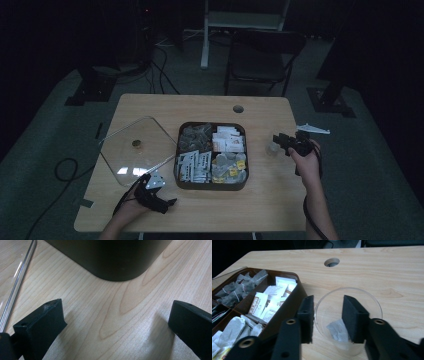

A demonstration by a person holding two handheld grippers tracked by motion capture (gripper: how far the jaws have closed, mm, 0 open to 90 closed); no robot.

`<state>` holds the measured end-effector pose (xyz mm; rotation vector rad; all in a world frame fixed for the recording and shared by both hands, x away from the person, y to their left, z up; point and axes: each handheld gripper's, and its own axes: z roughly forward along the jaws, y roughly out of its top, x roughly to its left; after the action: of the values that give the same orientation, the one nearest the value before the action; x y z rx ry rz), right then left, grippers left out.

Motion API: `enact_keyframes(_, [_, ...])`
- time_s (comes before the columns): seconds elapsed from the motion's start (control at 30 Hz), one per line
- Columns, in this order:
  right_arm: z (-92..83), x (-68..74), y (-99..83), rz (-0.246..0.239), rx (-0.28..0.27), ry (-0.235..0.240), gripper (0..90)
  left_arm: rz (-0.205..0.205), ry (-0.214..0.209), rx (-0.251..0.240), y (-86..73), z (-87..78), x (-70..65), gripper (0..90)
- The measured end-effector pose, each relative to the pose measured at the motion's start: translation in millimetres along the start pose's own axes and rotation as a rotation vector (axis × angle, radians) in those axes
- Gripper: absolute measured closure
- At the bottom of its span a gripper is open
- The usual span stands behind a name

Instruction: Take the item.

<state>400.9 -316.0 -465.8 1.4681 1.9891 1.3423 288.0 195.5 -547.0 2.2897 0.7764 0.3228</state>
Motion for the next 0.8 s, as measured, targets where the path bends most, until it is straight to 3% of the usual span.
enact_keyframes(0.2, [-5.9, 5.0, 1.8, -0.033, -0.02, 0.0, 46.7, 0.0, 0.0, 0.0, 0.0, 0.0, 0.0, 1.1])
enact_keyframes(0.8, [-15.7, 25.4, -4.5, -0.111, -0.056, 0.089, 32.0, 0.0, 0.0, 0.0, 0.0, 0.0, 0.0, 1.1])
